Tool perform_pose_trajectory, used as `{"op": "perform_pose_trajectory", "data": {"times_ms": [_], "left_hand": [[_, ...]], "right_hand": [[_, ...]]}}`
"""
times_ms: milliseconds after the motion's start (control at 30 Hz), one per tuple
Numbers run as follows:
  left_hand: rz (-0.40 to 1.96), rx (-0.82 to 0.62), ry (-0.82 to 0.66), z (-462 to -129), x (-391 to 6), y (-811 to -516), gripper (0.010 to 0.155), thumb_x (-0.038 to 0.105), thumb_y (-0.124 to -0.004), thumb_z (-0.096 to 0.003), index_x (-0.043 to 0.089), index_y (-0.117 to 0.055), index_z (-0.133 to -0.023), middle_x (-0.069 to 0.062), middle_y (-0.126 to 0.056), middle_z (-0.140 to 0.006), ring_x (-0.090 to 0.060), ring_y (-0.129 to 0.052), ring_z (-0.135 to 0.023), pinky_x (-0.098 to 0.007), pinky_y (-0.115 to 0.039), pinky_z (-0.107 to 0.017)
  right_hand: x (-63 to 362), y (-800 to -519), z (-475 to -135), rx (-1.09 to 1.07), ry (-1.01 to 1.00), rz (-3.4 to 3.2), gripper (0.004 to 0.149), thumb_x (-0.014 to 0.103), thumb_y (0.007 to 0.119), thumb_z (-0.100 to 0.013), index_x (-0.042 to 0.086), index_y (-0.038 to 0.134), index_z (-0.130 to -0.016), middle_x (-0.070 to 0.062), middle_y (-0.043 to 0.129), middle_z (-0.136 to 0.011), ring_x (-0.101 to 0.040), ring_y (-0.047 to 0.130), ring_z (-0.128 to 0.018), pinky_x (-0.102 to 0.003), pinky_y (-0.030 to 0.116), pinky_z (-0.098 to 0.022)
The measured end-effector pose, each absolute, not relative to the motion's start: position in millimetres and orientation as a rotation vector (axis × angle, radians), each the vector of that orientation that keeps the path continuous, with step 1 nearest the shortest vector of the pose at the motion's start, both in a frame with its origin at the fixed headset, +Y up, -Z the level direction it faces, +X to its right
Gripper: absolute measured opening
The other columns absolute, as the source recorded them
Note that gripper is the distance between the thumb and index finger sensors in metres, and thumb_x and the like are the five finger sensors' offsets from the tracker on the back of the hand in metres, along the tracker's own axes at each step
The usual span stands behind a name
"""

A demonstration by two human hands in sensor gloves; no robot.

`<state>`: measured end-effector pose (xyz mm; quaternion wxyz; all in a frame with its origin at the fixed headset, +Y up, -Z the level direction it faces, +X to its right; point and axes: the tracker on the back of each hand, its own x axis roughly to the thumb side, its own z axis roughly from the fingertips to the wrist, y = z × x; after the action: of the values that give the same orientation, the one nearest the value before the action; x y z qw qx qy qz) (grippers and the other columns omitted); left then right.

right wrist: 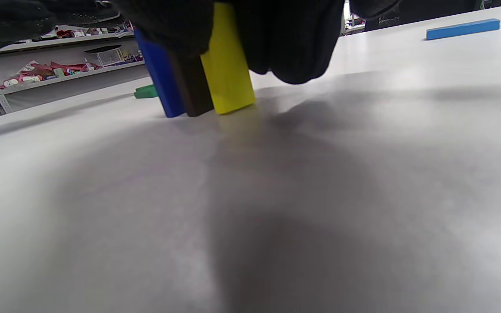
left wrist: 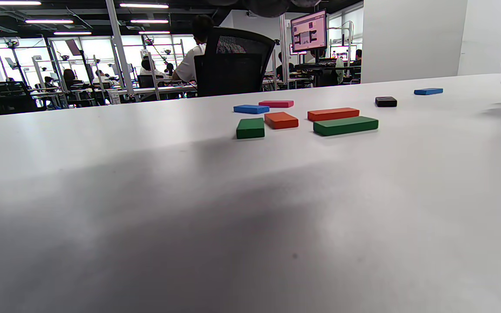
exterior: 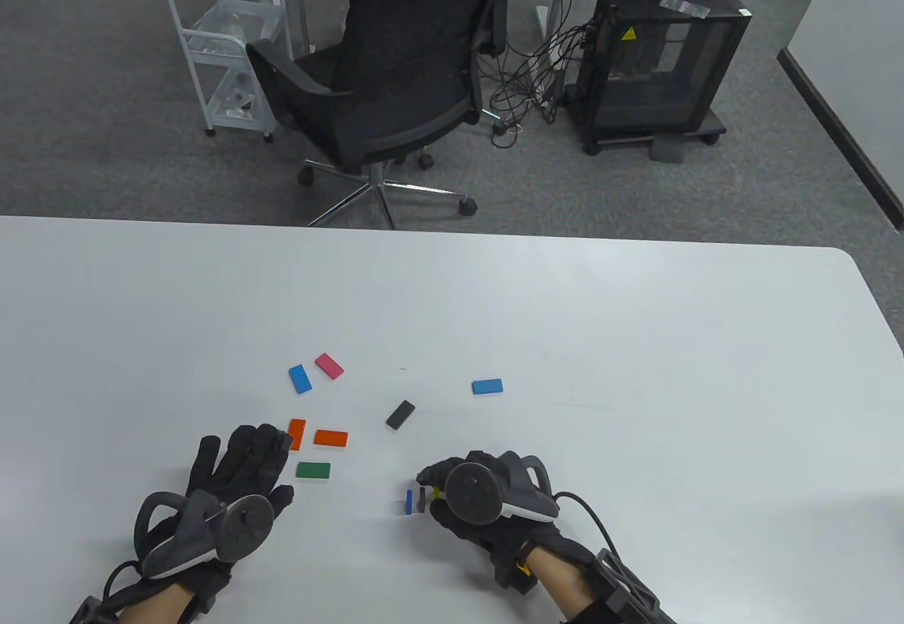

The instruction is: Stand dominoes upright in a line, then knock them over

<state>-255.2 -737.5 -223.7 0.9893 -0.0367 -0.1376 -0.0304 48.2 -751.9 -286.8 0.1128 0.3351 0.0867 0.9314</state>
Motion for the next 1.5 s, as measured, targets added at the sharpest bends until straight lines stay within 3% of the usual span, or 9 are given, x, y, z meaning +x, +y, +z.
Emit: {"op": "perform_pose_trajectory", "data": {"times_ms": [1067, 1300, 1500], "left_hand": [[-0.062, -0.072, -0.28, -223, -255, -738, 0.067, 0.052, -0.04, -0.0696, 0.018, -0.034, -0.127, -0.01, -0.038, -0.135, -0.039, -0.033, -0.123, -0.06, -0.021, -0.087], [-0.065, -0.079, -0.286, -224, -254, -739, 0.067, 0.052, -0.04, -0.0696, 0.018, -0.034, -0.127, -0.01, -0.039, -0.135, -0.039, -0.033, -0.123, -0.06, -0.021, -0.087], [-0.065, -0.089, -0.282, -224, -254, -740, 0.067, 0.052, -0.04, -0.0696, 0.019, -0.034, -0.127, -0.01, -0.039, -0.135, -0.039, -0.033, -0.123, -0.06, -0.021, -0.087]], "right_hand": [[60, -752, -292, 0.953, 0.333, 2.786, 0.067, 0.039, 0.077, -0.054, 0.013, 0.052, -0.111, -0.015, 0.065, -0.106, -0.032, 0.075, -0.094, -0.056, 0.046, -0.079], [76, -747, -322, 0.79, 0.149, 2.941, 0.069, 0.04, 0.075, -0.055, 0.021, 0.047, -0.114, -0.011, 0.052, -0.116, -0.031, 0.065, -0.103, -0.052, 0.039, -0.082], [76, -747, -378, 0.617, 0.141, 3.108, 0.066, 0.04, 0.073, -0.055, 0.026, 0.046, -0.114, -0.006, 0.043, -0.119, -0.029, 0.057, -0.108, -0.049, 0.034, -0.084]]}}
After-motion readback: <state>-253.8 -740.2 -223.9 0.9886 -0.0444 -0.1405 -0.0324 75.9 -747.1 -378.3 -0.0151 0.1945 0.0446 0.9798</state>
